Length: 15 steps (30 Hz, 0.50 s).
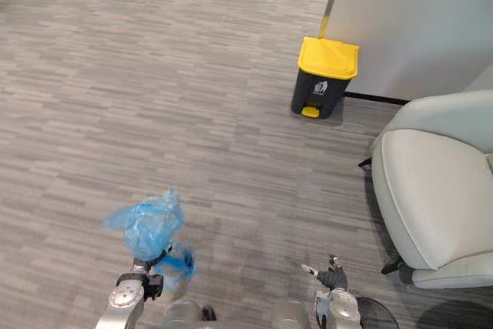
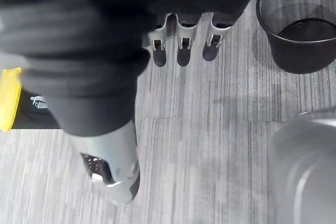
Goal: Gather rubbish on tea table into small bin, then transfer packed bag to large trash can.
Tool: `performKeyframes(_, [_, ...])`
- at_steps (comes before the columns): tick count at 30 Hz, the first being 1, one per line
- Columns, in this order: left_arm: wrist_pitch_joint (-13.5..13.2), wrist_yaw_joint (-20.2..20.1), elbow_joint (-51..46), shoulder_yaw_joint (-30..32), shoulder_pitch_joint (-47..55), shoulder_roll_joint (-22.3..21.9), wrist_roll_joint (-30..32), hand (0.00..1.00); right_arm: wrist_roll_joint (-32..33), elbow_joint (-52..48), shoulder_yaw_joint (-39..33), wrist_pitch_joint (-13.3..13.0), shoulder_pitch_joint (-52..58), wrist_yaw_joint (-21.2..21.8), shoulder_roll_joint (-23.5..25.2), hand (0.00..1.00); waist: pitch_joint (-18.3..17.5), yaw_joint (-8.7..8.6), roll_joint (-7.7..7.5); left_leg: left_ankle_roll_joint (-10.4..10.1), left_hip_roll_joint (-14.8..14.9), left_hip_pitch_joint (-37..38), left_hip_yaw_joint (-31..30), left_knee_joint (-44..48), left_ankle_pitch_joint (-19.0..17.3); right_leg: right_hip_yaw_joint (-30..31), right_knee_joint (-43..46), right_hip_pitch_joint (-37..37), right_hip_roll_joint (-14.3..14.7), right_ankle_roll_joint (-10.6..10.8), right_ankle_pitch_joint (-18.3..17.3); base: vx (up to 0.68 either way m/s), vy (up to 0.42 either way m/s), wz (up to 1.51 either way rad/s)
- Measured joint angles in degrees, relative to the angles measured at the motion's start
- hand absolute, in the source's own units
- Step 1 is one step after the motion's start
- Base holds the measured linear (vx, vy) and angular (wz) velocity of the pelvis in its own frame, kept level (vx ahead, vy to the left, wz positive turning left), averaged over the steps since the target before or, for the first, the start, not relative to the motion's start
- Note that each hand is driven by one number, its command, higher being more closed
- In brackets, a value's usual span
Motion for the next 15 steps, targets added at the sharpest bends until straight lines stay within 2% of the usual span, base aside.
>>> performKeyframes(2, [0.13, 0.0, 1.7, 0.42, -1.34, 0.46, 0.0, 1.0, -0.02, 1.75, 1.24, 0.01, -1.32, -0.03, -1.35, 0.0, 0.36, -1.16, 0.63, -0.31, 1.17, 2.65, 0.01, -1.95, 0.17, -4.87, -10.01, -2.17, 1.86, -1.54, 1.21, 0.54, -0.15, 0.02])
performKeyframes(3, [0.12, -0.04, 2.97, 0.37, -2.25, 1.24, 0.03, 1.0, -0.13, 2.43, 1.82, 0.03, -1.34, -0.04, -2.26, 0.0, 0.12, -1.3, 0.03, -2.06, 0.79, 4.88, -0.1, -3.35, 0.32, -7.52, -21.77, -1.97, 3.95, -3.23, 7.37, 0.48, -0.141, 0.08])
performKeyframes(4, [0.13, -0.02, 3.57, 0.45, -2.66, 1.46, 0.03, 1.0, -0.27, 2.92, 1.94, -0.01, -0.94, -0.05, -2.98, 0.0, 0.25, -1.55, -0.45, -2.99, 0.72, 6.07, -0.54, -3.66, 0.0, -7.5, -24.11, -1.35, 4.72, -10.71, 14.56, 0.71, -0.174, -0.18])
performKeyframes(5, [0.26, -0.12, 5.47, 0.51, -3.65, 0.91, 0.09, 1.0, -1.14, 4.78, 1.82, 0.17, -2.55, -0.12, -5.21, 0.0, 0.59, -0.9, 2.76, -3.68, 3.43, 6.91, -1.23, -3.23, 0.71, -8.02, -24.07, -0.3, 7.45, -11.35, 13.47, 0.58, -0.13, -0.32])
performKeyframes(6, [0.22, -0.12, 5.5, 1.22, -4.23, 1.21, 0.1, 1.0, -1.25, 4.84, 1.13, 0.14, -3.73, -0.12, -5.63, 0.0, 0.84, -1.0, 2.88, -4.89, 3.36, 6.33, -1.86, -2.39, 3.17, -7.81, -23.93, -0.31, 7.54, -11.56, 11.86, 0.67, -0.18, -0.3])
performKeyframes(8, [0.21, -0.11, 6.33, 2.42, -6.02, -0.37, 0.1, 1.0, -1.45, 4.85, -0.87, 0.3, -4.23, -0.1, -6.36, 0.0, 1.42, -1.6, 3.23, -7.3, 3.64, 5.56, -4.65, 4.29, 11.43, -8.45, -24.73, 4.15, 7.74, -11.23, 8.87, 0.52, -0.203, 0.03])
performKeyframes(9, [0.19, -0.09, 6.34, 2.64, -6.04, -0.99, 0.09, 1.0, -1.54, 4.74, -0.73, 0.3, -3.95, -0.05, -6.35, 0.0, 1.55, -1.67, 3.25, -7.29, 4.35, 4.57, -5.75, 9.19, 14.14, -8.43, -26.31, 6.87, 8.03, -10.9, 8.27, 0.48, -0.176, -0.01])
performKeyframes(10, [0.04, -0.18, 5.93, 2.66, -5.62, -2.4, 0.09, 1.0, -1.6, 3.49, -0.14, 0.25, -3.46, -0.11, -6.03, 0.0, 2.01, -1.09, 3.38, -7.29, 7.02, 0.68, -7.63, 22.28, 16.3, -7.74, -30.56, 13.26, 9.11, -10.84, 7.9, 0.42, -0.099, -0.24])
performKeyframes(12, [-0.63, -0.25, 4.94, 2.66, -4.21, -3.68, 0.06, 1.0, -1.41, 2.21, -0.04, 0.15, -3.76, -0.09, -4.81, 0.0, 2.31, -0.23, 3.07, -4.5, 9.53, -7.02, -7.51, 38.71, 10.26, -5.55, -35.17, 20.13, 10.94, -11.28, 7.42, 0.38, -0.022, -0.55])
performKeyframes(13, [-0.64, -0.26, 4.77, 2.66, -3.9, -3.88, 0.05, 1.0, -1.23, 1.33, -0.01, 0.02, -3.73, -0.08, -4.22, 0.0, 2.47, -0.05, 2.52, -3.36, 9.49, -9.36, -7.31, 39.95, 9.44, -4.73, -36.2, 21.41, 11.21, -11.23, 7.35, 0.36, 0.031, -0.89])
performKeyframes(14, [-0.68, -0.25, 3.63, 2.63, -3.45, -4.34, 0.02, 1.0, -1.0, 0.07, 0.0, -0.2, -3.79, -0.09, -2.87, 0.0, 2.38, 1.49, 2.33, -1.55, 8.9, -14.89, -6.36, 37.79, 6.98, -1.89, -38.72, 23.98, 11.48, -10.95, 7.22, 0.3, 0.06, -0.78])
performKeyframes(15, [-0.7, -0.25, 3.35, 2.63, -3.16, -4.49, 0.01, 1.0, -0.96, 0.01, 0.03, -0.18, -3.66, -0.1, -2.64, 0.0, 2.57, 2.29, 1.93, -0.75, 8.3, -16.52, -6.55, 35.61, 6.48, -0.86, -39.18, 24.41, 11.36, -10.48, 6.95, 0.29, 0.079, -0.86])
